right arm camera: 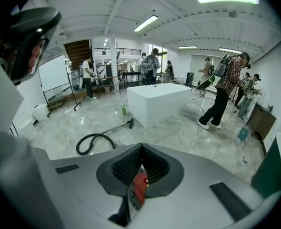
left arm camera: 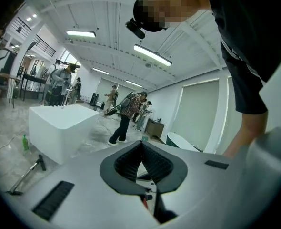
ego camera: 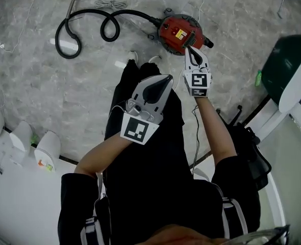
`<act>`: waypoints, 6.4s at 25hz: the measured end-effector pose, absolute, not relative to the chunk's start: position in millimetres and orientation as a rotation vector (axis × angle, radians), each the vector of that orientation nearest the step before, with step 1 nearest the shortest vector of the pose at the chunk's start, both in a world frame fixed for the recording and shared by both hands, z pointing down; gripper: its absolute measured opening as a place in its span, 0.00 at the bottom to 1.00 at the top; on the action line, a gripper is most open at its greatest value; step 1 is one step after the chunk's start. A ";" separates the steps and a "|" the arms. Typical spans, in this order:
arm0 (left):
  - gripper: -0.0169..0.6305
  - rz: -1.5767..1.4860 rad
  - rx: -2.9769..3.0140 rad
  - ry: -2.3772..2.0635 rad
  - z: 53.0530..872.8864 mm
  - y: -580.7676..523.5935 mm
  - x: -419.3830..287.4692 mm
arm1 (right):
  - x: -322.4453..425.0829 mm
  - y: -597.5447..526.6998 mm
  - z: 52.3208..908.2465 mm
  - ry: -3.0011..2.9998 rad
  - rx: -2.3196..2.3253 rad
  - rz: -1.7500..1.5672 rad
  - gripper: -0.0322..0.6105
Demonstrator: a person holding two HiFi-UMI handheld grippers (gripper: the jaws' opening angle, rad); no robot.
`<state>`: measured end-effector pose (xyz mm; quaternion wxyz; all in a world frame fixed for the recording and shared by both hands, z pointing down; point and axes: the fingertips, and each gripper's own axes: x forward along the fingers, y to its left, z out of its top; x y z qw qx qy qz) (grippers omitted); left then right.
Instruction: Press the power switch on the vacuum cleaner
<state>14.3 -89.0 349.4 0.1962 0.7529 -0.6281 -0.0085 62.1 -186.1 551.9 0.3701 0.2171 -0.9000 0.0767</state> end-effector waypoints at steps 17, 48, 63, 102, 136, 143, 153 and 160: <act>0.05 -0.210 1.840 -1.886 413.6 -99.3 -37.7 | 54.3 -204.2 692.4 -2.168 0.517 0.177 0.07; 0.05 -0.116 1.811 -1.830 513.9 -83.9 -45.5 | 61.5 -237.1 872.3 -1.855 0.332 0.137 0.07; 0.05 -0.096 1.787 -1.843 527.2 -80.1 -52.8 | 64.3 -239.1 906.6 -1.786 0.254 0.114 0.07; 0.05 -0.157 1.789 -1.772 535.7 -71.7 -29.8 | 66.8 -247.2 835.5 -2.085 0.671 0.347 0.07; 0.05 -0.073 2.152 -1.622 374.8 -66.7 -1.9 | 85.6 -106.9 428.8 -2.412 1.146 0.408 0.07; 0.05 -0.098 2.273 -1.618 324.9 -72.3 -10.4 | 82.0 -99.5 365.9 -2.473 1.213 0.320 0.07; 0.05 -0.205 2.463 -1.562 237.5 -72.0 13.9 | 81.5 -85.7 267.4 -2.609 1.310 0.243 0.07; 0.05 -0.289 2.440 -1.545 205.7 -78.6 -21.1 | 58.5 -84.2 224.8 -2.692 1.340 0.165 0.07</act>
